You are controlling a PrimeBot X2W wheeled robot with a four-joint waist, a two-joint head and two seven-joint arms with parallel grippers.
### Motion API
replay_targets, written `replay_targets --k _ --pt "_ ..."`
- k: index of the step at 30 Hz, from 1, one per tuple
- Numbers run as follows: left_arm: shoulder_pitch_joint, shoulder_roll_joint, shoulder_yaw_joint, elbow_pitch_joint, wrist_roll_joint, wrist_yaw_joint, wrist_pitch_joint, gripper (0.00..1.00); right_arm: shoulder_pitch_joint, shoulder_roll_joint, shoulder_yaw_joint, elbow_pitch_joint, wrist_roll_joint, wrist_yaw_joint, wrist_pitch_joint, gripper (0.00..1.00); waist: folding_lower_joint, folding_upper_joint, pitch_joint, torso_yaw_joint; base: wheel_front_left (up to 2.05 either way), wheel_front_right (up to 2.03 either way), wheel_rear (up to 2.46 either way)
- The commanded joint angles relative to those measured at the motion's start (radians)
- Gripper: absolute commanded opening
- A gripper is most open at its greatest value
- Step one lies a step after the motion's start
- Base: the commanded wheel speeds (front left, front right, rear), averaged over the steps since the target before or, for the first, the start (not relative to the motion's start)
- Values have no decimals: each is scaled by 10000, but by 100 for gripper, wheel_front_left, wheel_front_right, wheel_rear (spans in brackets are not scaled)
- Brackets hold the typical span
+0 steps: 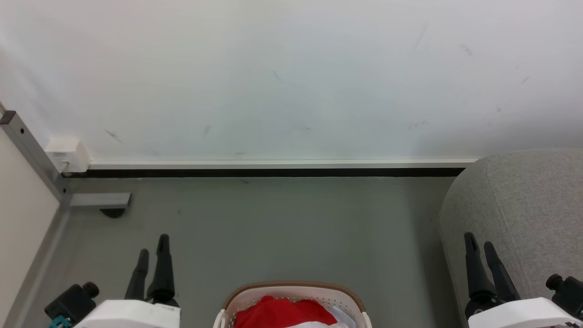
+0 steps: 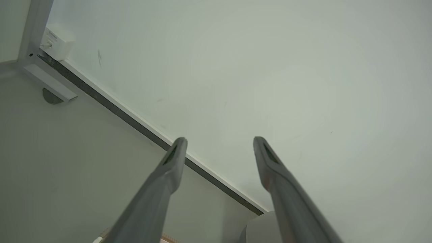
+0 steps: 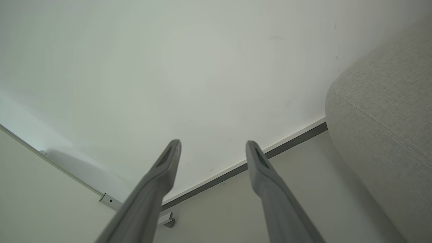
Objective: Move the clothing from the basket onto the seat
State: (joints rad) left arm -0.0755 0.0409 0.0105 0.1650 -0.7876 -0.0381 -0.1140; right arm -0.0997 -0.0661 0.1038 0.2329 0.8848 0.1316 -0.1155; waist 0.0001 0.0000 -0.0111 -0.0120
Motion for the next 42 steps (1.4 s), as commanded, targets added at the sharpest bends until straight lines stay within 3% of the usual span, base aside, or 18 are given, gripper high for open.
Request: replay_targets --k 1,17,42 --pt "-52 89 -39 -72 384 50 -123 100 -200 -88 64 -5 -344 -7 -108 100 0 0 -15 1 0 0 0" --pt "-78 100 -392 25 2624 278 -517 100 -308 -53 200 175 -1913 -10 -505 100 0 0 -7 11 0 0 0" --pt "-157 119 -666 408 4853 575 -1090 100 -492 60 339 832 -3899 -15 -1070 100 -1 0 18 -42 0 0 0"
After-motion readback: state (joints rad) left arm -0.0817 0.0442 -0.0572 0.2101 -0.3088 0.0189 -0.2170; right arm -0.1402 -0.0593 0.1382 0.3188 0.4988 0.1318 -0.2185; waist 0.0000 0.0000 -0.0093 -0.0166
